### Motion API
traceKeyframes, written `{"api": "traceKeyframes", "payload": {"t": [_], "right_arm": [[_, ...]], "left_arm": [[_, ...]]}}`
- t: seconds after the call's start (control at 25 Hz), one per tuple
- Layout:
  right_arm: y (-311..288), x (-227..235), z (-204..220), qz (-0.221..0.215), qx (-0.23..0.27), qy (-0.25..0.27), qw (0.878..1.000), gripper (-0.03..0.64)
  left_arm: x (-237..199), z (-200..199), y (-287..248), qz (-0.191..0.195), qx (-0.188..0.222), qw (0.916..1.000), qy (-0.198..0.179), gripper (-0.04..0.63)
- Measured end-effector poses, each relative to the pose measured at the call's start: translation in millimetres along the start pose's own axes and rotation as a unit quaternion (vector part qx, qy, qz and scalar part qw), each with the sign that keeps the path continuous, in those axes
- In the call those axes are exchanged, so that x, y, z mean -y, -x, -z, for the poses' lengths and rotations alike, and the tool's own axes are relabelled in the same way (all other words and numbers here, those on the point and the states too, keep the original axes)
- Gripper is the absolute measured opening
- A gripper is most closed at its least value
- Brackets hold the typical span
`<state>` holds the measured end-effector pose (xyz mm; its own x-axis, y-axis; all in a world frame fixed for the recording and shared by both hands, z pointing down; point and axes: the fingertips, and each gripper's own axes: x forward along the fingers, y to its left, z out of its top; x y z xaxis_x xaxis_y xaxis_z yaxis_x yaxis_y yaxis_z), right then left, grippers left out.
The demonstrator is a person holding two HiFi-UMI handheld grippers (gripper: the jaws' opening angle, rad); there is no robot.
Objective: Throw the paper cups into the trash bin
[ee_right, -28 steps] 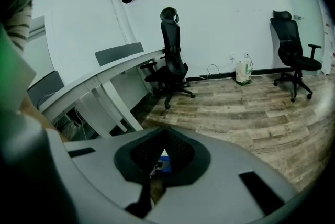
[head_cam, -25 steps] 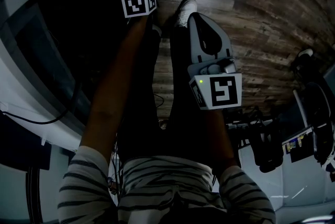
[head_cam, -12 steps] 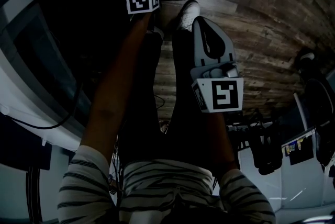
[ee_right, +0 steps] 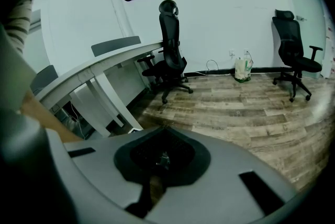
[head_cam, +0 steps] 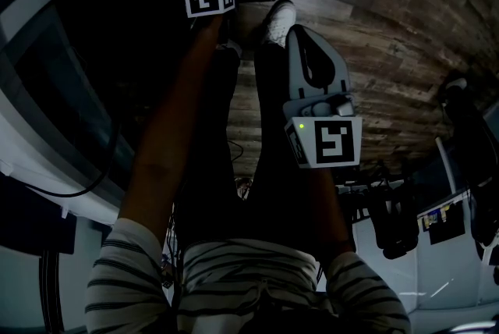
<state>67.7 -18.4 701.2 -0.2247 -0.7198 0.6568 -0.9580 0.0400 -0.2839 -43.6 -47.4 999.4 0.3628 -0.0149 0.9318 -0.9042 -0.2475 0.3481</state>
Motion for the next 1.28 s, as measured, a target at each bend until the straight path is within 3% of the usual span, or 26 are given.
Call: {"api": "traceKeyframes", "payload": {"t": [0.44, 0.56, 0.92, 1.28], "right_arm": [[6, 3, -12, 0.005, 0.007, -0.001, 1.000, 0.017], [10, 5, -9, 0.006, -0.010, -0.004, 1.000, 0.017], [18, 2, -30, 0.003, 0.023, 0.002, 1.000, 0.017], [31, -1, -45, 0.003, 0.024, 0.000, 1.000, 0.017]], "left_arm": [[8, -7, 12, 0.005, 0.008, 1.0000, 0.001, 0.265], [13, -13, 19, 0.003, 0.018, 0.9998, 0.007, 0.245], [21, -18, 41, 0.004, 0.027, 0.9996, 0.002, 0.209], [30, -27, 67, 0.007, 0.048, 0.9988, -0.002, 0.137]]}}
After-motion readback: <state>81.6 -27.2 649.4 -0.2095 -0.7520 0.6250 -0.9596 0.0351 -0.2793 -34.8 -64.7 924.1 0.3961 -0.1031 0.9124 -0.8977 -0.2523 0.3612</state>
